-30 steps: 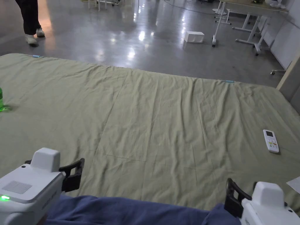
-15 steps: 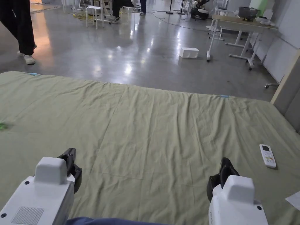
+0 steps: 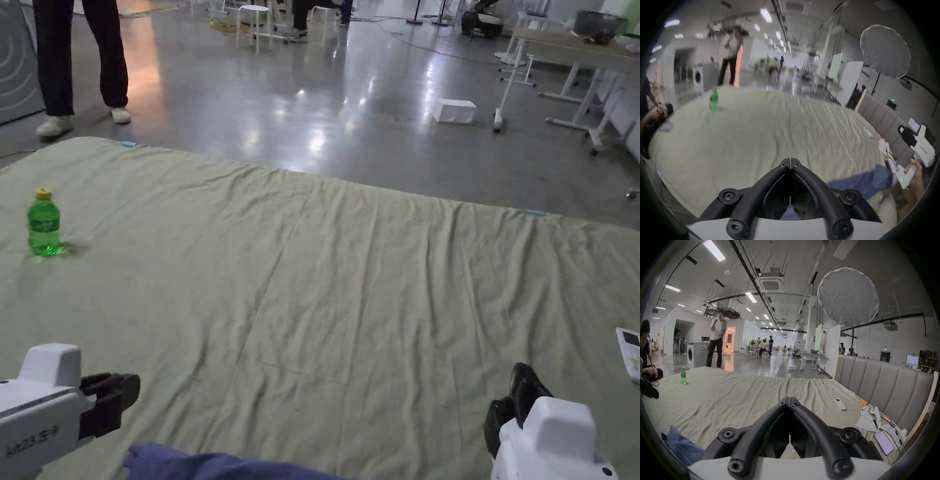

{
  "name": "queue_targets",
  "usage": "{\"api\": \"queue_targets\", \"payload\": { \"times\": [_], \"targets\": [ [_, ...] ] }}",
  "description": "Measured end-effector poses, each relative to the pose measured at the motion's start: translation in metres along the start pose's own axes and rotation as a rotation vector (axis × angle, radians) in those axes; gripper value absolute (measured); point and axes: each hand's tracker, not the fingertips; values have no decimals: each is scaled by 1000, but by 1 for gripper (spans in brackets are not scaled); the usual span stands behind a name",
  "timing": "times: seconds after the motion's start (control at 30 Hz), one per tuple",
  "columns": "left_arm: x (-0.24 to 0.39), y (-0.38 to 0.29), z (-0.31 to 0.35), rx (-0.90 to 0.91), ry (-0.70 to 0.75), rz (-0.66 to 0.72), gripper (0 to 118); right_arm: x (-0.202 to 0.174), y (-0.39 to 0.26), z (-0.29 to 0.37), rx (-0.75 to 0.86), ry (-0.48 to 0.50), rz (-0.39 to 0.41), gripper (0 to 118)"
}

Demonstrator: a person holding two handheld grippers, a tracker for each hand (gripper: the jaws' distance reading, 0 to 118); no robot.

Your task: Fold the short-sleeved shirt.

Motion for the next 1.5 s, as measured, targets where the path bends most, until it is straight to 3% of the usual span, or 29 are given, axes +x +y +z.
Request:
{"api": "queue_targets", "payload": {
  "times": [0.13,0.2,0.27,0.3,0.33,0.53,0.77,0.93,1.03,1.1,1.13,1.2,1.5],
  "targets": [
    [-46,-20,-26,-233,-98,150,5,1,-7,-6,-36,14,-16,0],
    [-66,-30,-40,-329,-146,212,42,3,-9,-8,-59,7,-27,0],
    [-82,-42,-49,-371,-232,265,88,6,-12,-11,-97,5,-55,0],
    [-89,-48,-55,-388,-272,311,98,7,-11,-11,-82,-2,-39,0],
    [-98,-52,-60,-407,-319,361,101,8,-11,-11,-83,-6,-38,0],
    [-143,-73,-92,-369,-398,537,102,12,-13,-8,-87,-11,-17,0],
    [-126,-95,-127,-411,-603,538,102,10,-12,-1,-89,-13,1,0],
    [-91,-91,-124,-418,-580,446,98,6,-9,1,-82,-4,17,0],
    [-87,-88,-119,-426,-489,375,68,4,-8,1,-79,1,25,0],
    [-84,-90,-119,-445,-435,331,22,4,-8,2,-79,8,23,0],
    [-81,-91,-121,-465,-410,322,15,3,-8,2,-79,8,27,0],
    [-94,-92,-123,-459,-432,366,11,3,-8,3,-75,14,30,0],
    [-74,-68,-90,-398,-417,303,9,6,-12,6,-83,18,33,0]
  ]
}}
